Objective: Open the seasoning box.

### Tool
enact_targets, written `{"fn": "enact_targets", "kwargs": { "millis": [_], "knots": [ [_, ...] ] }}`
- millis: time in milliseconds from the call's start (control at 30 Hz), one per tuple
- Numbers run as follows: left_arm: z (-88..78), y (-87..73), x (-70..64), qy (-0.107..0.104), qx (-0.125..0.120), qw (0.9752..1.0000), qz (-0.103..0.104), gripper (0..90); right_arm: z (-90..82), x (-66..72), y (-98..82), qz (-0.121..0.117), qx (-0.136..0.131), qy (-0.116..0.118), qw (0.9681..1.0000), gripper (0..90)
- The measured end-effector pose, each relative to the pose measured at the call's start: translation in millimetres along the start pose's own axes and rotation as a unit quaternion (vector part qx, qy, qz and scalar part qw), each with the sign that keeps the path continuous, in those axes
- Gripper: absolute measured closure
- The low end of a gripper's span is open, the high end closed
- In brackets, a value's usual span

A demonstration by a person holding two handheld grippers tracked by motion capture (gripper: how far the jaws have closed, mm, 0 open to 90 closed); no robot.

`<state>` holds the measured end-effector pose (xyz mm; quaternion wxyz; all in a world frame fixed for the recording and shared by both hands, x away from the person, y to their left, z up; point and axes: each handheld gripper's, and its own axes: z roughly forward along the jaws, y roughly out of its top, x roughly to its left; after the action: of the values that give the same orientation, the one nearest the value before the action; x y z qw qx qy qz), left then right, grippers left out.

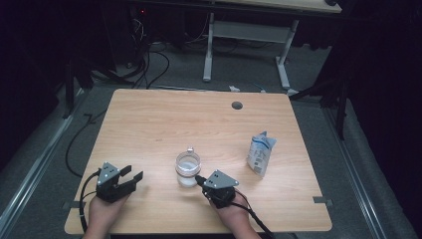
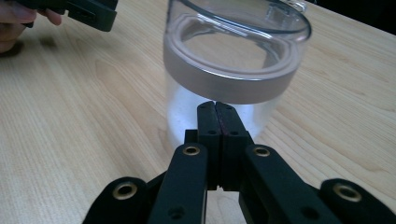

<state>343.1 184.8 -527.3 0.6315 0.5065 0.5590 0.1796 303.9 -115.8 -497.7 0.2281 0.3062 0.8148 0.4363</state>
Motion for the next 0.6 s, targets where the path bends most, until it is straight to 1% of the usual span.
{"fn": "enact_targets", "kwargs": {
  "millis": [133,233,367,600],
  "knots": [
    [-0.6,0.4,0.0,0.000,0.000,1.0000,-0.001,45.7,-0.1,4.7,0.6,-0.004,-0.001,0.006,1.0000,89.1],
    [-0.6,0.6,-0.1,-0.001,0.001,1.0000,-0.005,45.7,-1.0,4.2,0.5,-0.003,0.001,0.006,1.0000,87.8],
    [-0.6,-0.1,-0.5,-0.001,0.001,1.0000,-0.005,45.7,-3.6,-1.7,-0.6,-0.001,0.003,0.000,1.0000,85.5],
    [-0.4,-0.4,0.9,0.006,0.000,1.0000,-0.004,45.5,-8.3,-19.7,-9.0,0.018,0.015,-0.012,0.9997,76.6]
  ]
}}
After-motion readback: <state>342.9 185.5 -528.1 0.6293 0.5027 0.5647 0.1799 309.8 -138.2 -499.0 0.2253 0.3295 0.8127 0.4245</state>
